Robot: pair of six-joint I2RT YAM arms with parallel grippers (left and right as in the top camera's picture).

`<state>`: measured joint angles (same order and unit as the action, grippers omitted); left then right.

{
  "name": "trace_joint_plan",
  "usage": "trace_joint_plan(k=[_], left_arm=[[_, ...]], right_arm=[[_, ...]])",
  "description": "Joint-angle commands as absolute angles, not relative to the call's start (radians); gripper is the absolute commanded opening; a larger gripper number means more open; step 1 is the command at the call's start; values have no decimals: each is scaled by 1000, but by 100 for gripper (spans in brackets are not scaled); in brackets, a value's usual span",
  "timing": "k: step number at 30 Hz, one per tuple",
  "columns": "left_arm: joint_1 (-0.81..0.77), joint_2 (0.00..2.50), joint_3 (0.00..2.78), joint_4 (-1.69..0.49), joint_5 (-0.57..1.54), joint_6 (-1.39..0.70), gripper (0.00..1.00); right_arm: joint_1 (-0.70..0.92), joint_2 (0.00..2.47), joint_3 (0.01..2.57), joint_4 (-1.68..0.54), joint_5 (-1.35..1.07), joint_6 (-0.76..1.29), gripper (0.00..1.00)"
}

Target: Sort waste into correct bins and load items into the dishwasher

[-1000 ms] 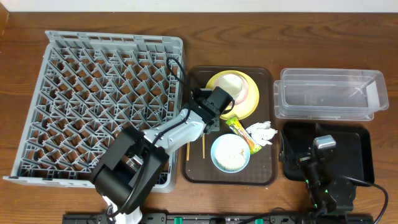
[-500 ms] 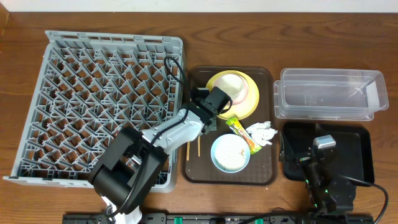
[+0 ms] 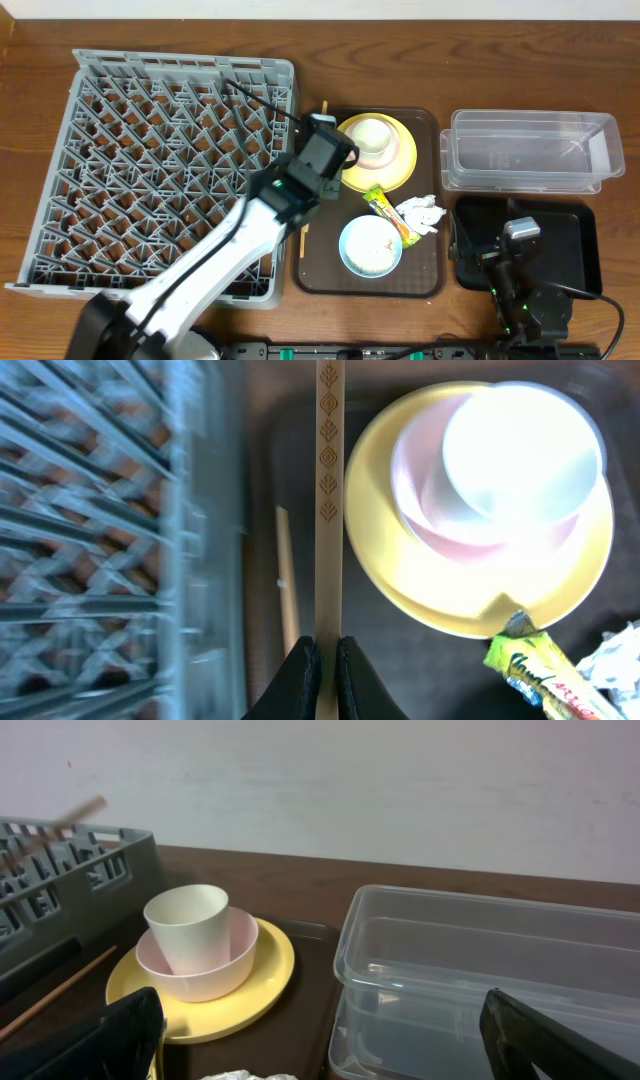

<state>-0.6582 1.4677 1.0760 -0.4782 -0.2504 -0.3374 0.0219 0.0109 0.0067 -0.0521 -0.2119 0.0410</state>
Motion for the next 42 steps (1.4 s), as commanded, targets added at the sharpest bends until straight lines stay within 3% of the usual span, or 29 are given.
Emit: trace_joint_plan(k=[1,10,21,22,24,33,39,42], left_arm=[[-653,1398,1087,-540,-398,-255,8],[-594,1427,1081,-678,-435,-259,8],[-546,1558,1081,-696,-398,-251,8],[-540,1559,1081,-696,-398,-251,13],[-530,1557,1081,-696,-398,-251,38],[-568,1457,1082,-702,-370,-268,38],[-639,1343,1082,-703,-123,-267,39],[-667,1332,1081,-703,24,-267,45]], right_arm=[[22,6,6,-56,-213,48,99],[22,6,6,-56,-213,48,99],[22,6,6,-56,-213,48,99],[22,6,6,-56,-213,48,99],[22,6,6,-56,-213,48,99],[22,6,6,-56,-213,48,99],[22,6,6,-56,-213,48,99],[22,6,6,-56,-213,48,99]])
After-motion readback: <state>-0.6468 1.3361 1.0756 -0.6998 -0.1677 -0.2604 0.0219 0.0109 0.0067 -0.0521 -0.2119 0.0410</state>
